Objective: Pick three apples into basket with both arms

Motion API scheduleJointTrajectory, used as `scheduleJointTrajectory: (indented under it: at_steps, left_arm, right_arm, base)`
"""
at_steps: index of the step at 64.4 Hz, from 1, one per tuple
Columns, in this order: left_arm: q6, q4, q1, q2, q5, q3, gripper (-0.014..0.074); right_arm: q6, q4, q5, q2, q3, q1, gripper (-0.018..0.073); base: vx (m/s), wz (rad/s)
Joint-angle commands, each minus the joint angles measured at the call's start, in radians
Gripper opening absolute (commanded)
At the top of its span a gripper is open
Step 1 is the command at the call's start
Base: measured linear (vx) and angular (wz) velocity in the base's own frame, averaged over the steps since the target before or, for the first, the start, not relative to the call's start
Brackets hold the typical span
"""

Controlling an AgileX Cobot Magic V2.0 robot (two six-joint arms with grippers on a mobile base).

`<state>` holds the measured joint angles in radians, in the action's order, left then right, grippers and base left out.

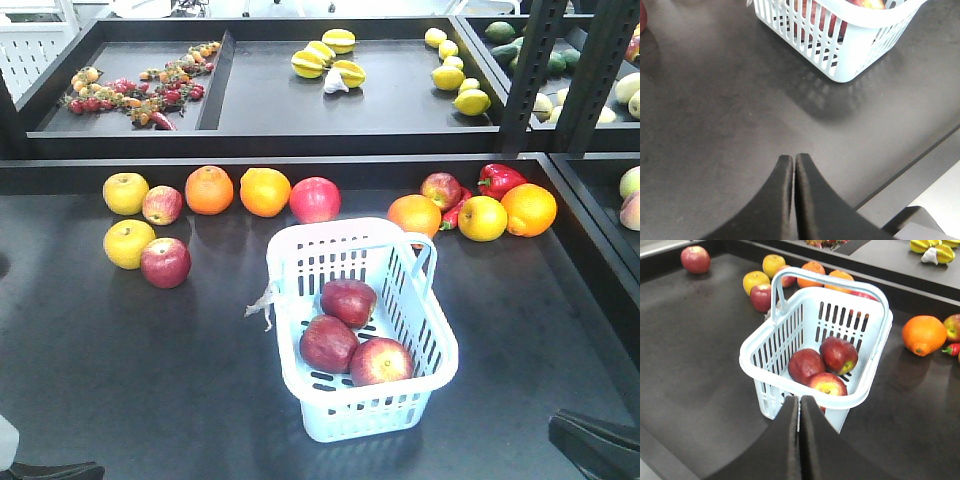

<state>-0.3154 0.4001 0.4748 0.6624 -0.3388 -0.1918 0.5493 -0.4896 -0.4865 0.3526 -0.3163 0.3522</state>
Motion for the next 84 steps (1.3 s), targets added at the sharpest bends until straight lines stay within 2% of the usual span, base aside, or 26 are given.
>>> scheduleJointTrajectory:
  at_steps: [1,7,12,23,29,44,52,61,67,79,84]
  left_arm:
    - [0.008,0.017,0.002,-0.001,0.08,-0.024,-0.0006]
    - [0.008,0.028,0.002,-0.001,0.108,-0.024,-0.0006]
    - [0.008,0.077,0.002,-0.001,0.133,-0.024,-0.0006]
    - [0.008,0.292,0.002,-0.001,0.174,-0.024,-0.0006]
    - [0.008,0.359,0.002,-0.001,0.173,-0.024,-0.0006]
    - [0.002,0.355,0.002,-0.001,0.199,-0.024,-0.0006]
    - [-0.056,0.355,0.002,-0.001,0.291,-0.024,-0.0006]
    - [-0.065,0.352,0.002,-0.001,0.383,-0.025,-0.0006]
    - [-0.108,0.315,0.002,-0.001,0.381,-0.024,-0.0006]
    - [-0.116,0.287,0.002,-0.001,0.367,-0.024,-0.0006]
    - [-0.097,0.174,0.002,-0.028,0.358,-0.024,-0.0006]
  right_arm:
    - [0.0,-0.015,0.069,0.006,-0.026,-0.004,-0.0003]
    - [0.0,-0.015,0.069,0.006,-0.026,-0.004,-0.0003]
    - [0.0,-0.015,0.069,0.006,-0.026,-0.004,-0.0003]
    - [0.001,-0.015,0.069,0.006,-0.026,-0.004,-0.0003]
    - [0.001,-0.015,0.069,0.006,-0.026,-0.004,-0.0003]
    - [0.001,-0.015,0.069,0.006,-0.026,-0.004,-0.0003]
    - [0.001,-0.015,0.069,0.006,-0.026,-0.004,-0.0003]
    - [0.001,-0.015,0.069,0.006,-0.026,-0.004,-0.0003]
    - [0.001,-0.015,0.069,0.006,-0.026,-0.004,-0.0003]
    - [0.001,-0.015,0.069,0.006,-0.026,-0.004,-0.0003]
    - [0.001,-0.015,0.069,0.006,-0.026,-0.004,-0.0003]
  base:
    - [0.0,0.0]
    - [0.0,0.0]
    - [0.0,0.0]
    - [0.0,0.0]
    - [0.0,0.0]
    - [0.0,0.0]
    - [0.0,0.0]
    - [0.0,0.0]
    - [0.0,0.0]
    - [0.0,0.0]
    - [0.0,0.0]
